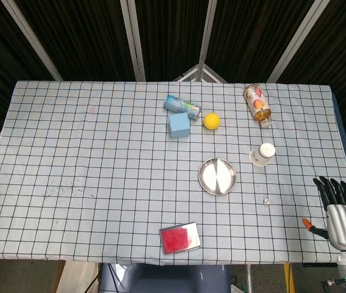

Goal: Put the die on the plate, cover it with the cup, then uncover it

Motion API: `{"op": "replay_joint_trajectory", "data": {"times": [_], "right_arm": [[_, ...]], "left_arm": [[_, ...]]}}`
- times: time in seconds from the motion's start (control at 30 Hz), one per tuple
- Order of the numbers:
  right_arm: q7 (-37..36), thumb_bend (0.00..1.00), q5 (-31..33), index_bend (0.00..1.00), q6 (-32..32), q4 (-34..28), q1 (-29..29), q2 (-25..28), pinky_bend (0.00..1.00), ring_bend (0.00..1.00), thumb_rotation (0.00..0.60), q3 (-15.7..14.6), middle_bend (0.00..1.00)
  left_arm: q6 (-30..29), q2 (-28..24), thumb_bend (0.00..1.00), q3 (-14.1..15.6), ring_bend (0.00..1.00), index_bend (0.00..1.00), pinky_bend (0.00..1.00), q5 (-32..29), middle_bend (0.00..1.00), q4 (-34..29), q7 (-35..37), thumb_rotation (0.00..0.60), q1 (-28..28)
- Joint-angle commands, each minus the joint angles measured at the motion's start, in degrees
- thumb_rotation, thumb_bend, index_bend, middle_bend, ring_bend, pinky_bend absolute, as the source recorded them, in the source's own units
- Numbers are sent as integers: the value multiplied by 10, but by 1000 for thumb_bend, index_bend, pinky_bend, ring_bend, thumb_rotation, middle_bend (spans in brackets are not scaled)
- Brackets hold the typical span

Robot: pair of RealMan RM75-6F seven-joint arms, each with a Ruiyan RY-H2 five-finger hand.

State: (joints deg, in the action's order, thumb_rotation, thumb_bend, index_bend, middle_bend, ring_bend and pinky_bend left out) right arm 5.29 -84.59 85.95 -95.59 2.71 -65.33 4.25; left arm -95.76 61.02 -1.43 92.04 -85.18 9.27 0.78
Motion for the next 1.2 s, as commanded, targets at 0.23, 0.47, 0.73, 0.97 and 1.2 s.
{"op": "replay_joint_trajectory", "data": {"times": [0.23, 0.47, 0.73, 0.97, 1.2], "right_arm": [[0, 161, -3, 108, 10, -7, -6, 3, 0, 78, 600, -2, 98], [-16, 160, 1, 108, 8, -14, -6, 4, 0, 78, 600, 0, 98], [-12, 160, 30, 158, -6, -28, -4, -15, 0, 78, 600, 5, 98], [-29, 160, 44, 212, -38, -25, 9, -37, 0, 78, 600, 6, 98], [-12, 160, 80, 284, -122, 16, 52, -73, 0, 78, 600, 11, 98]], "left_arm": [[-14, 1, 292, 4, 0, 156, 23, 10, 0, -3, -7, 600, -9], [-10, 4, 292, 3, 0, 156, 23, 10, 0, -2, -12, 600, -6], [-6, 5, 293, 5, 0, 155, 23, 12, 0, -8, -25, 600, -6], [8, 9, 293, 5, 0, 156, 23, 13, 0, -12, -38, 600, 1], [25, 10, 293, 3, 0, 155, 23, 5, 0, -18, -47, 600, 9]]}}
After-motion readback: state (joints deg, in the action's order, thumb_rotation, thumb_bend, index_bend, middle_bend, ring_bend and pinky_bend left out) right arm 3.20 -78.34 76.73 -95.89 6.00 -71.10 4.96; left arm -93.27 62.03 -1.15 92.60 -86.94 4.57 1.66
